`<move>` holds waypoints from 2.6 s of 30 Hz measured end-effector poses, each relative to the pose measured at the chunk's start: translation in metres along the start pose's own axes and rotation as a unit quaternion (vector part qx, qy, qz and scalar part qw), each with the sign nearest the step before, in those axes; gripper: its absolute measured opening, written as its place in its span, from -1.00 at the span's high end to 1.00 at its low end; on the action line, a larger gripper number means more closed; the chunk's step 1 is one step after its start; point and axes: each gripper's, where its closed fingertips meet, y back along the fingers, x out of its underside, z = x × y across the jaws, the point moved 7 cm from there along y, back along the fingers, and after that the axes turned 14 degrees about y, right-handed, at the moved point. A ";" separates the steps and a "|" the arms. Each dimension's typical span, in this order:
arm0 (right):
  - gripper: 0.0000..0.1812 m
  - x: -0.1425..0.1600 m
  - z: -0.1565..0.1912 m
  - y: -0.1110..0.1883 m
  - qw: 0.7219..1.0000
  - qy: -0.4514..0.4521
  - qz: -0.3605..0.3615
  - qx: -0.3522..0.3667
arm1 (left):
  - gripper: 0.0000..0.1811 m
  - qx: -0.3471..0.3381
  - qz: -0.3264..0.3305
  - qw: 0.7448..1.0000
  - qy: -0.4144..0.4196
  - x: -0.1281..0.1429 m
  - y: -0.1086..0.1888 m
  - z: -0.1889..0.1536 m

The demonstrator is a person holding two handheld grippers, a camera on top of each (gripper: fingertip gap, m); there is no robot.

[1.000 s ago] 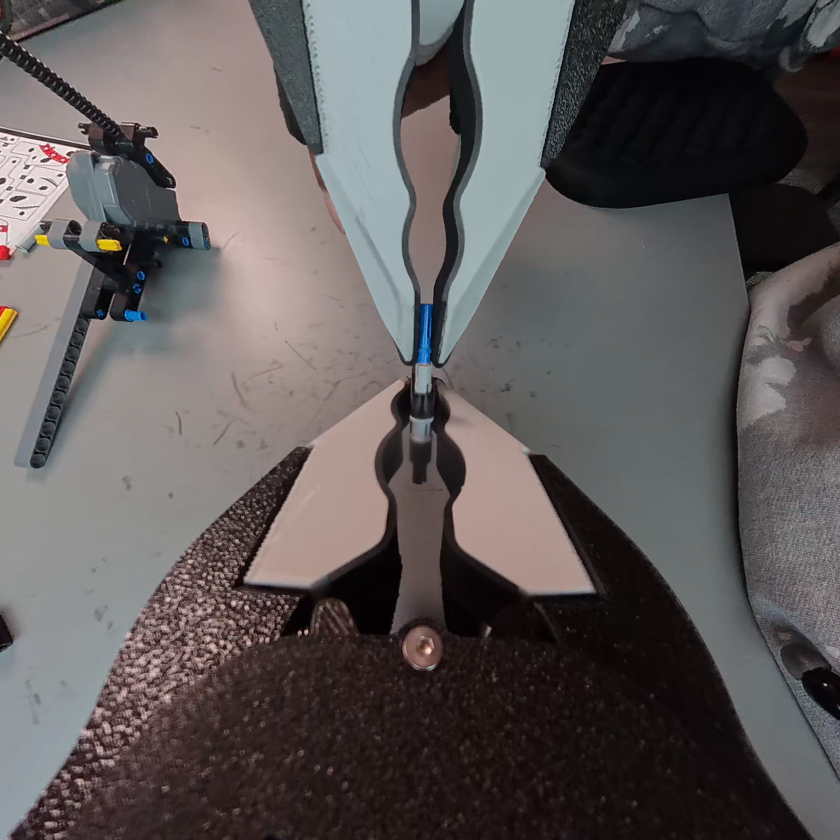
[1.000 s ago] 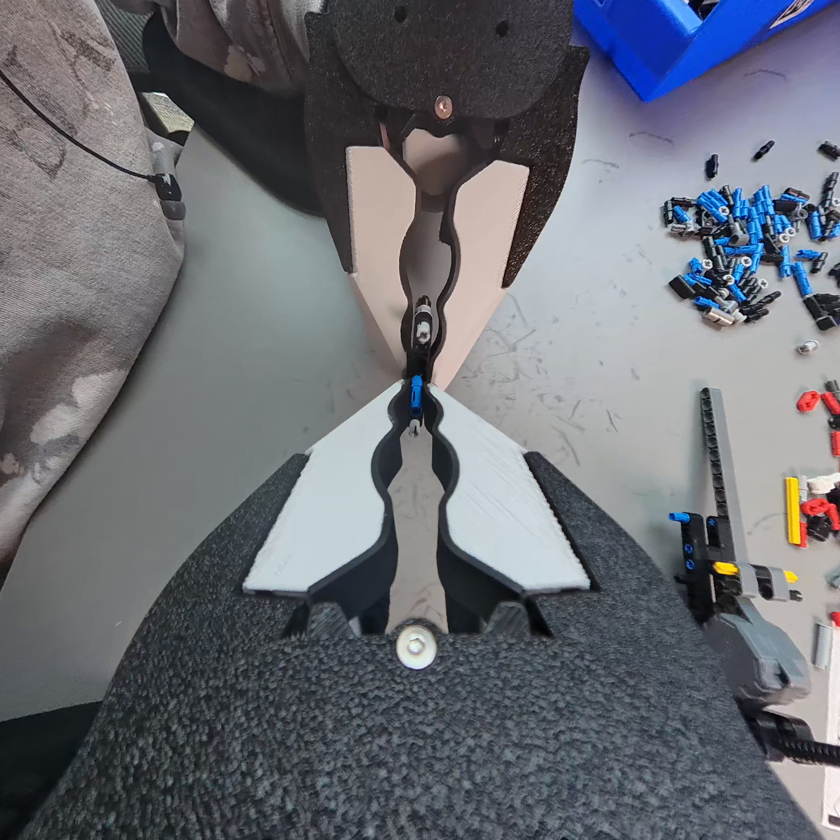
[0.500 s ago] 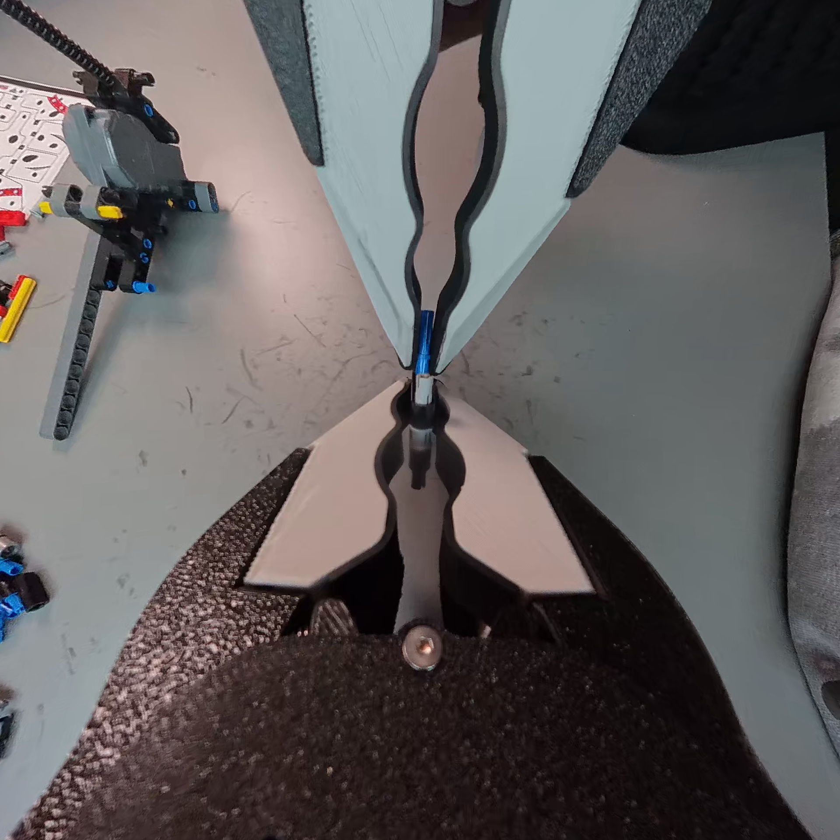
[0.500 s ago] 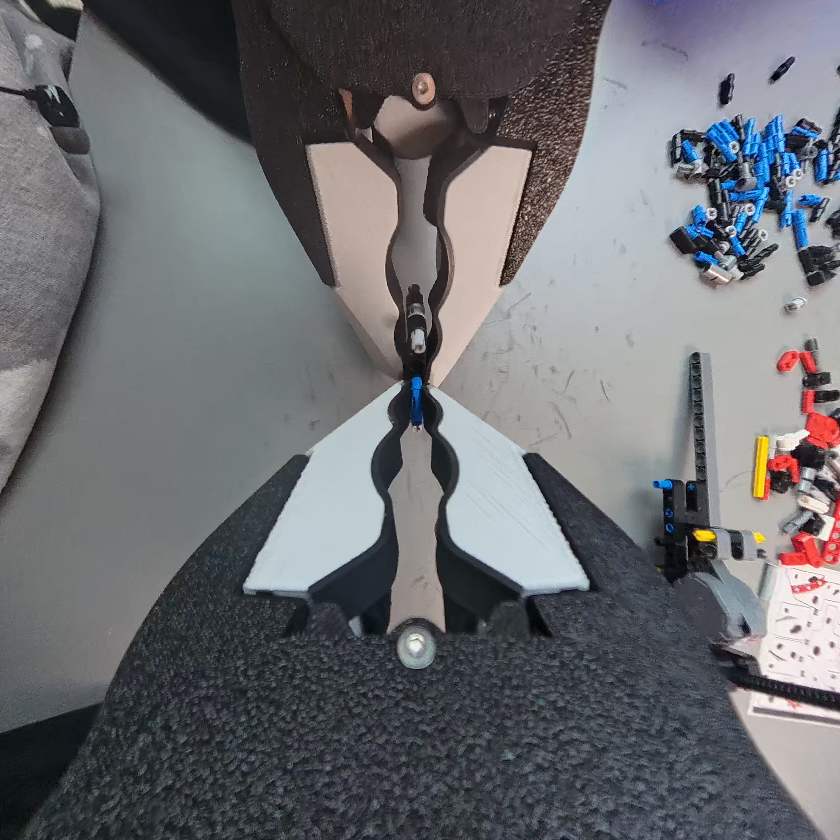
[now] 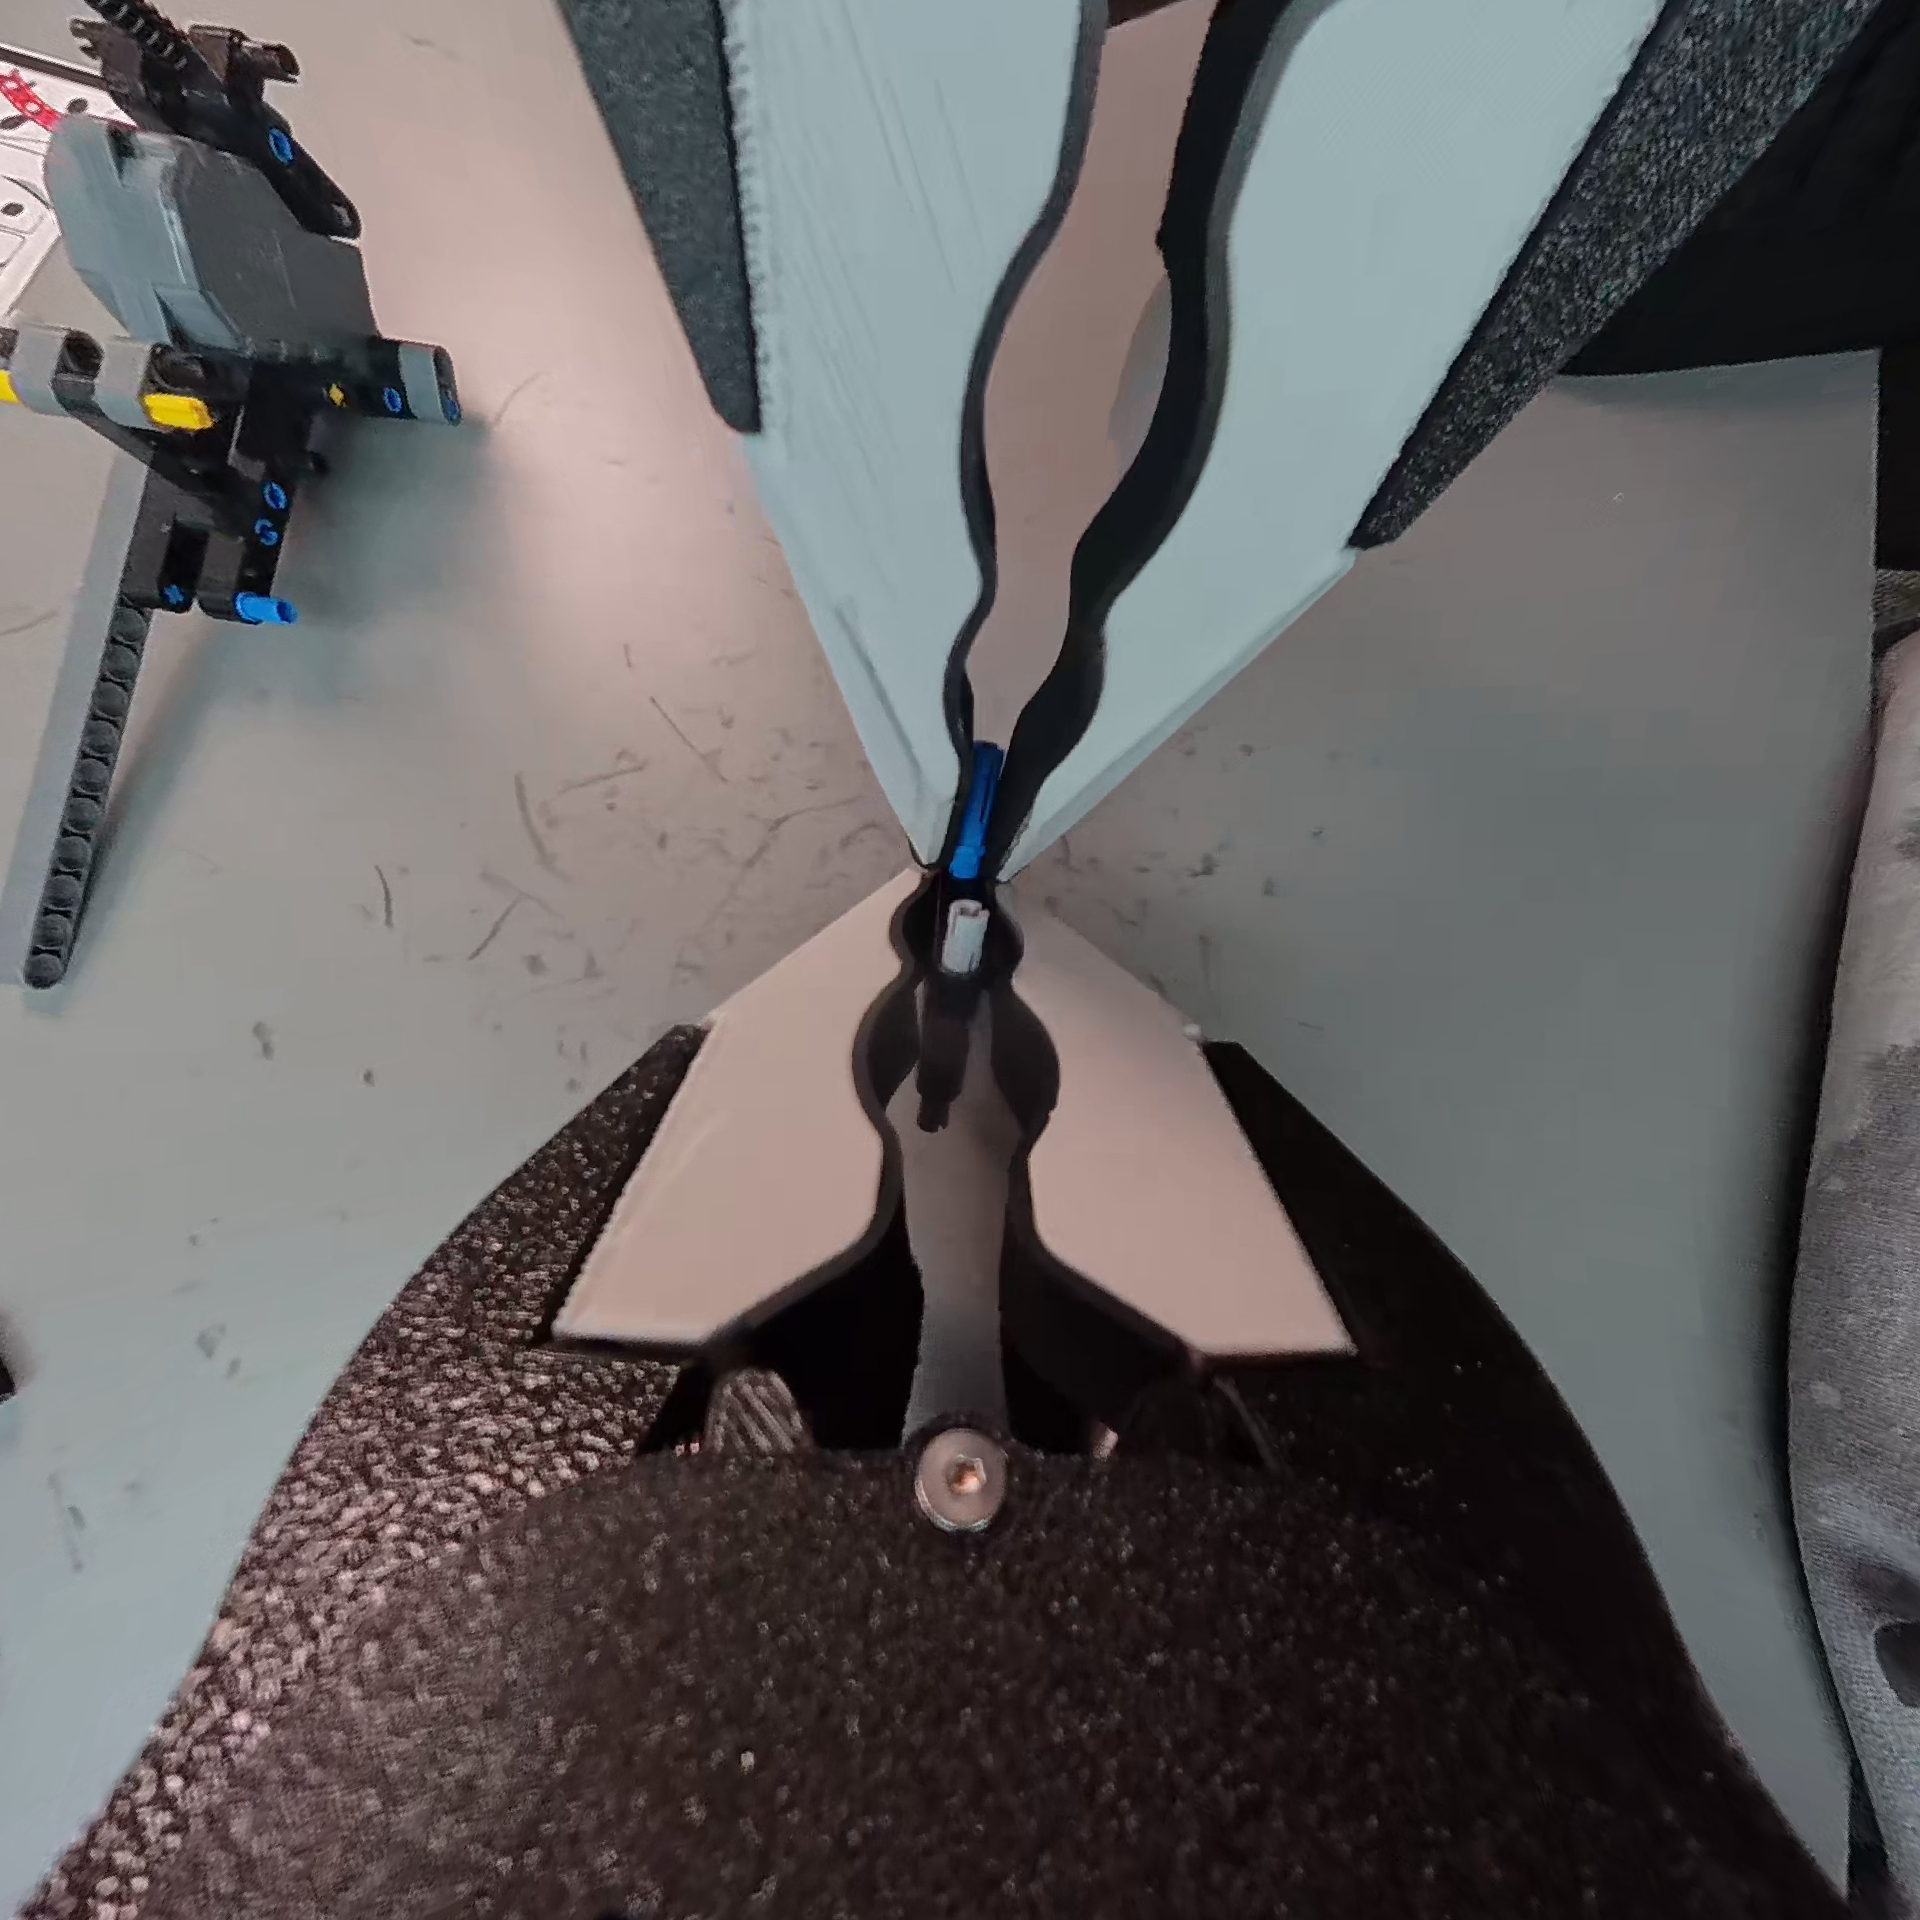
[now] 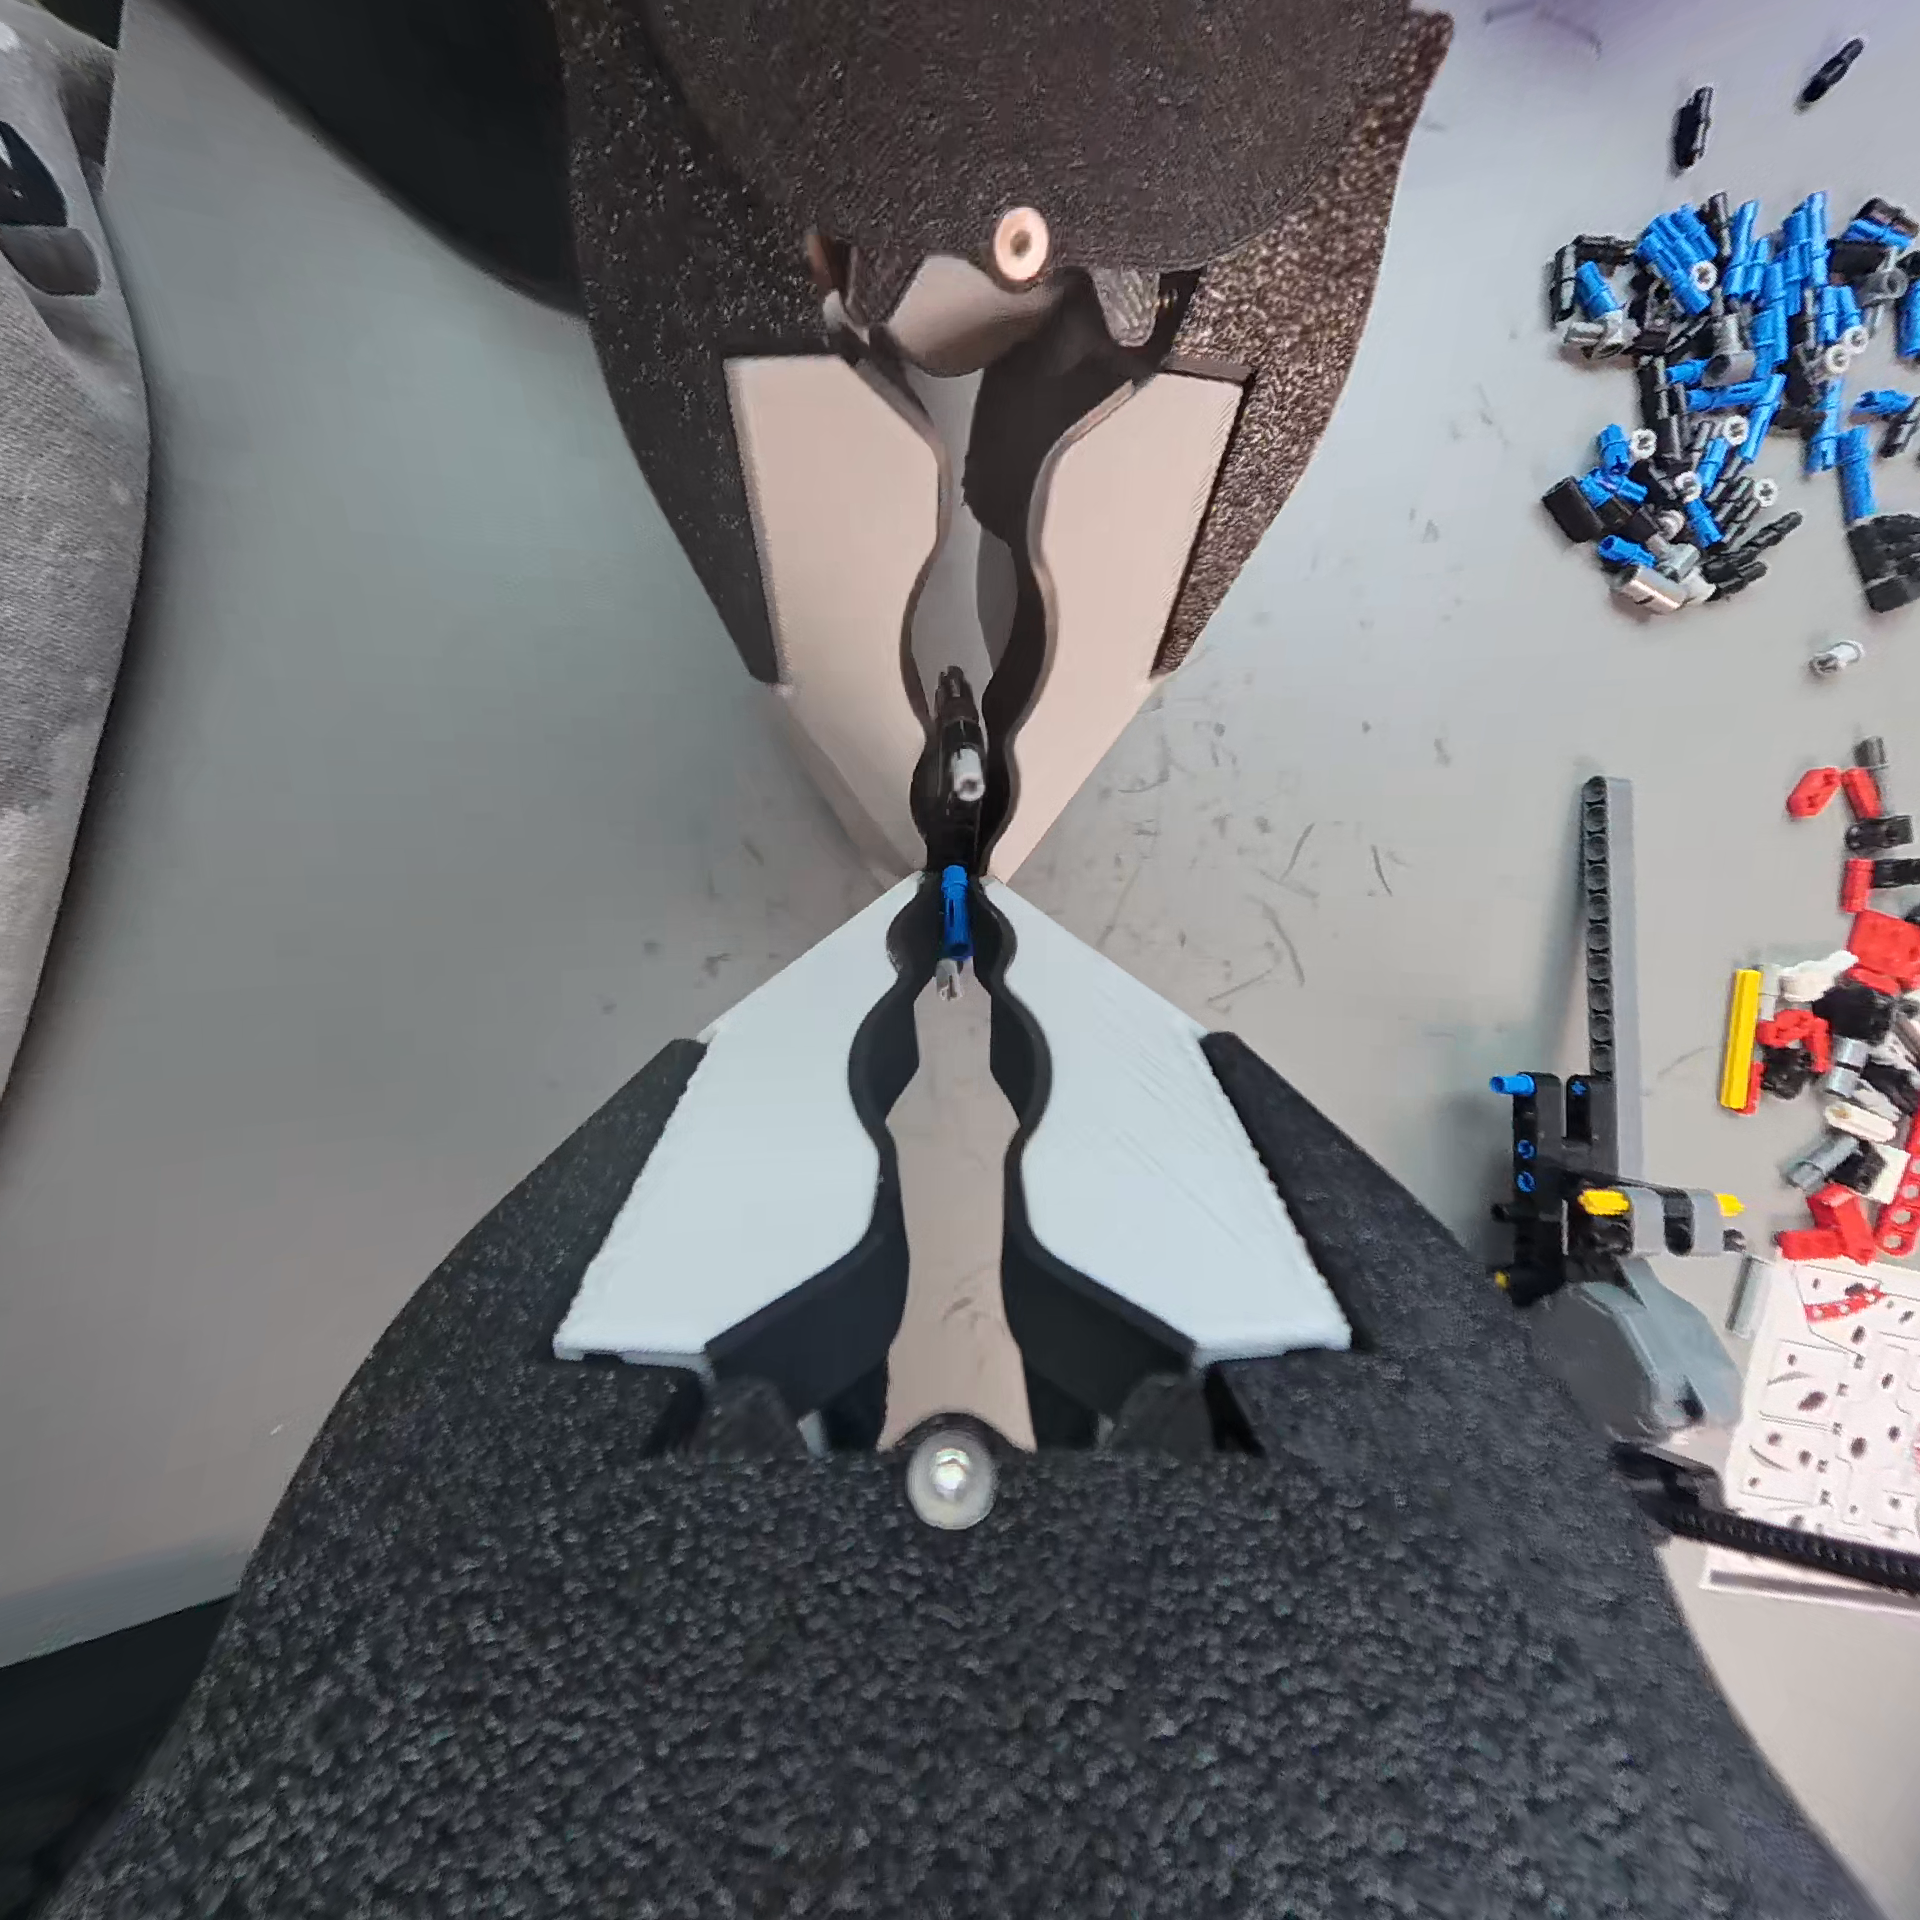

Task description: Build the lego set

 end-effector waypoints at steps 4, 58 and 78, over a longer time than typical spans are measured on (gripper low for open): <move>0.70 -0.001 -0.002 0.022 0.995 -0.018 -0.078 0.052 | 0.94 0.058 -0.044 0.996 0.057 -0.005 0.008 0.002; 0.51 -0.004 -0.002 0.028 0.957 0.028 -0.191 0.215 | 0.94 0.394 -0.149 0.824 0.380 -0.015 0.032 0.021; 0.40 0.016 -0.008 0.021 0.932 -0.012 -0.236 0.275 | 0.93 0.375 -0.234 0.789 0.426 -0.014 0.041 0.046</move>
